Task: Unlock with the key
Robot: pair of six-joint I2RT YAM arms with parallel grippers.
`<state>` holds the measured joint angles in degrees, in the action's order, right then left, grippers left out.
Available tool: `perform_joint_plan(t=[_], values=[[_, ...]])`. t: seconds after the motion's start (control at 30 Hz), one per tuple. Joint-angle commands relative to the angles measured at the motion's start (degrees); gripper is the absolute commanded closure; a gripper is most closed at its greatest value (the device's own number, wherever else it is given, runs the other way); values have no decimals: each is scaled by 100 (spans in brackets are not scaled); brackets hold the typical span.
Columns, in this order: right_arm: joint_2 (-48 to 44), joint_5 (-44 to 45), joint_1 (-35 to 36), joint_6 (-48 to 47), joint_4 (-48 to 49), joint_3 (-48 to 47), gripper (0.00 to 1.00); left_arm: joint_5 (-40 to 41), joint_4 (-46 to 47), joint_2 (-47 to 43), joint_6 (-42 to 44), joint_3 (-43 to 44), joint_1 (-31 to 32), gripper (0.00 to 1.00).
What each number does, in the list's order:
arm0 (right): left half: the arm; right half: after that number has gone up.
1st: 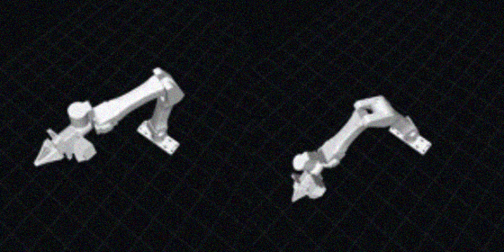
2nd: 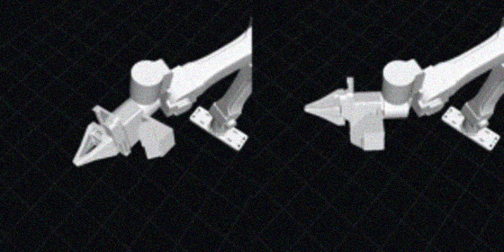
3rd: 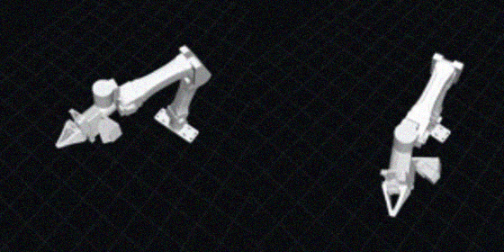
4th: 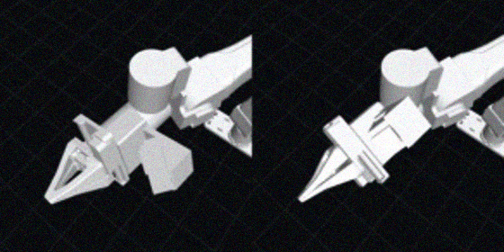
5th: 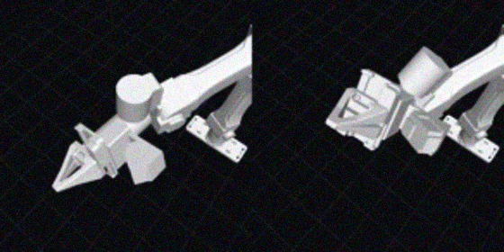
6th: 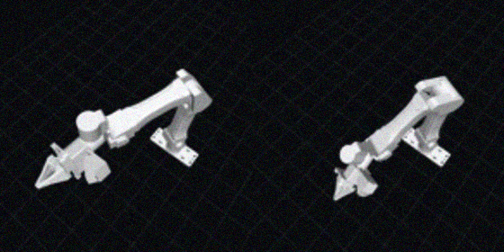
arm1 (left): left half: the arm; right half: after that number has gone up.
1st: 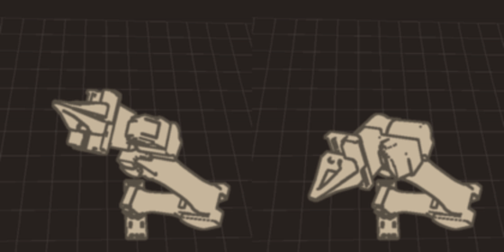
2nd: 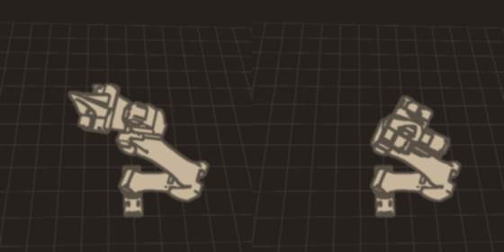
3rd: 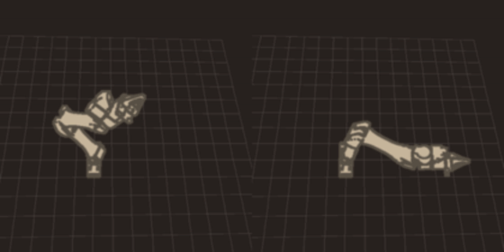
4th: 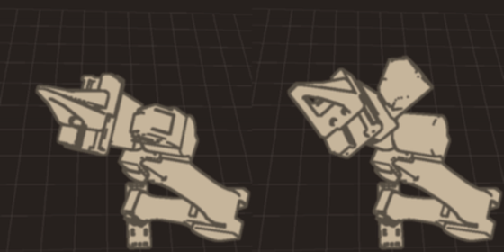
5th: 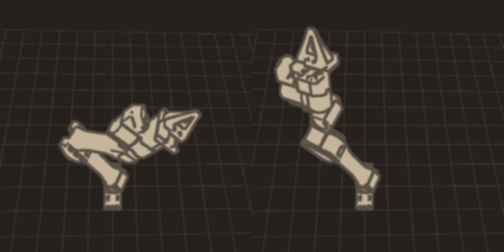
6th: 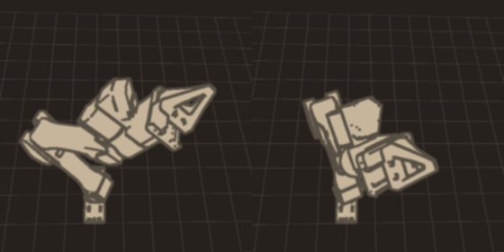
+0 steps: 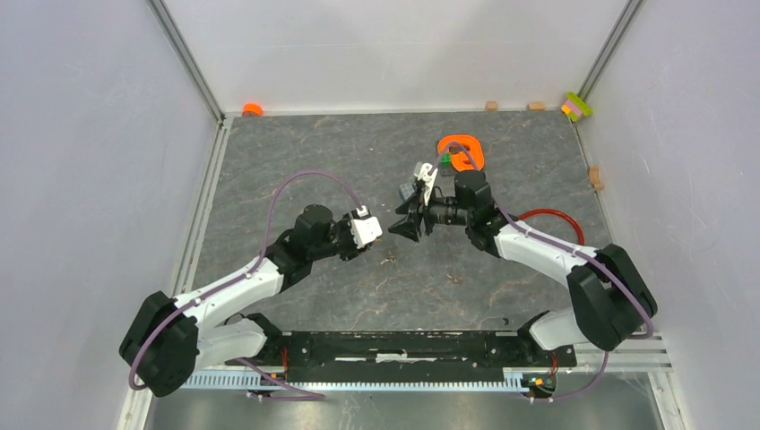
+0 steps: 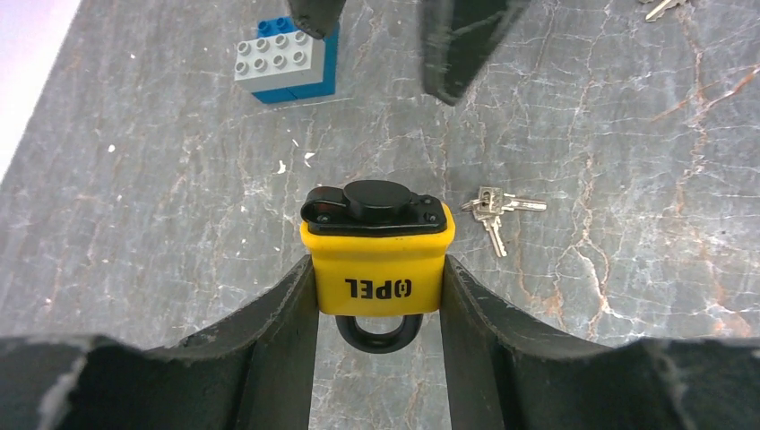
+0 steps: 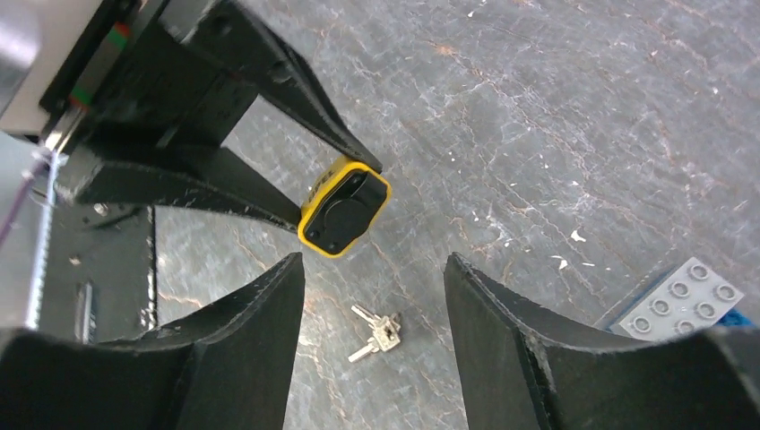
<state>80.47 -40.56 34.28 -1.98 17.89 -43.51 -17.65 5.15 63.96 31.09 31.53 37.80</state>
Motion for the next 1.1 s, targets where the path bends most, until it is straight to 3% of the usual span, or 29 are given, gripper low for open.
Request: perform_joint_plan(t=[0.0,0.17,0.5,1.07], values=[[323,-666,-145,1522,1010,-105,36,462,895,-236,401,-61,169,98],[743,-920,-141,2131,1423,-221,38,683,1013,-186,583,-120,336,98],[1240,-1187,-141,2459,1741,-360,40,771,1041,-136,653,-113,482,98],[1435,-1345,-73,2528,1920,-495,67,718,997,-64,711,-122,553,98]])
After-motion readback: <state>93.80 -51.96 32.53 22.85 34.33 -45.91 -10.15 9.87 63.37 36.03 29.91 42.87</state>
